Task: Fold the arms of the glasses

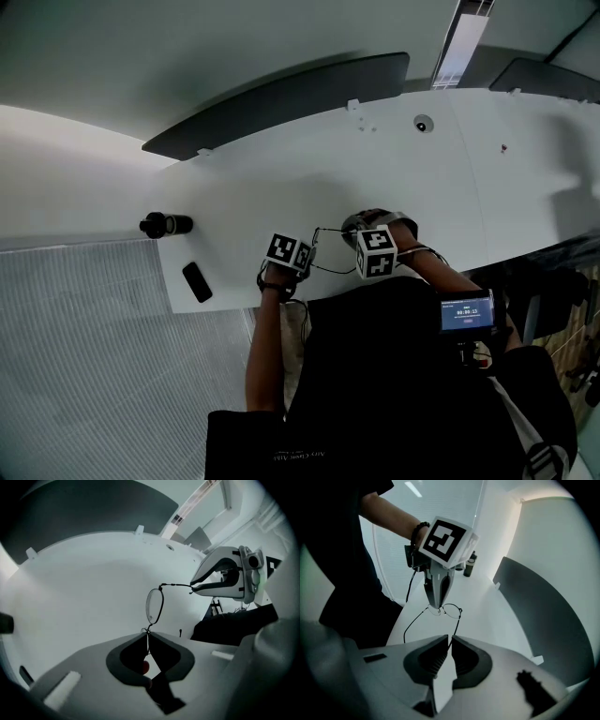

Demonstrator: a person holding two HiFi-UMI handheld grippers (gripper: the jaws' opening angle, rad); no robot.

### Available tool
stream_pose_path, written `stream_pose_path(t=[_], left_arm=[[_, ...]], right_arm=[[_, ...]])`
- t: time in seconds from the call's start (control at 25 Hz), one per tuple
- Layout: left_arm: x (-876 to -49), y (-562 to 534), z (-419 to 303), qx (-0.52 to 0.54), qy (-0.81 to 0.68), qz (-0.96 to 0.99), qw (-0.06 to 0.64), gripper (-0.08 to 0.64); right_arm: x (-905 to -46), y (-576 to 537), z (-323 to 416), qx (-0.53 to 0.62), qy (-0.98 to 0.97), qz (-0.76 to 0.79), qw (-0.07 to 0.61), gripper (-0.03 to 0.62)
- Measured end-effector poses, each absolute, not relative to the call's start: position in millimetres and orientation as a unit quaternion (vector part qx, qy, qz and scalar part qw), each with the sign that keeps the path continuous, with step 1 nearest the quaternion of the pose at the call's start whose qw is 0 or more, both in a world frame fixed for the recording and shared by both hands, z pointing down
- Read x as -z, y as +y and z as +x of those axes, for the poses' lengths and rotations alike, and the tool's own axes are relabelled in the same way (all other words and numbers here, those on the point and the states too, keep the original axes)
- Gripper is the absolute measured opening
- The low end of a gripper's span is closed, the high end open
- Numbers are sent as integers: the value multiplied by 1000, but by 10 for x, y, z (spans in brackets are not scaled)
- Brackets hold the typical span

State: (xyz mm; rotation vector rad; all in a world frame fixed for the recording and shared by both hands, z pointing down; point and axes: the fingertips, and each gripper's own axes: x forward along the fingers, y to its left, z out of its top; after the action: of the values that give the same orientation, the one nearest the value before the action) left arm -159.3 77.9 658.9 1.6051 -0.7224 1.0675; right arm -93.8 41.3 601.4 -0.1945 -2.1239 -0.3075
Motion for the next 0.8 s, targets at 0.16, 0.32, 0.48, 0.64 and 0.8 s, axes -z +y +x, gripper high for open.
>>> stream_pose_path(t=[0.16,0.32,0.48,0.64,0.8], left_arm=[[-6537,772,-1825,-520,-250,642,505,23],[-6501,829,-2051,-553,-230,620,506,23],[-6517,932,-2205,-556,-246,606,514,23],[-6436,1033,-2390,-522,-276,597,543,23],[-6410,1184,-2672,-605,-268,551,508,23]], right_arm=[[-5910,429,-1007,75,-900,-64,424,26],[-5694,503,-1089,7,-930,-62,363,26],[-5482,570,-1076,10,-946,-43,321,26],[-5160,693,-1196,17,-964,-47,262,26],[-5000,895,-1249,28,-968,-75,237,26]])
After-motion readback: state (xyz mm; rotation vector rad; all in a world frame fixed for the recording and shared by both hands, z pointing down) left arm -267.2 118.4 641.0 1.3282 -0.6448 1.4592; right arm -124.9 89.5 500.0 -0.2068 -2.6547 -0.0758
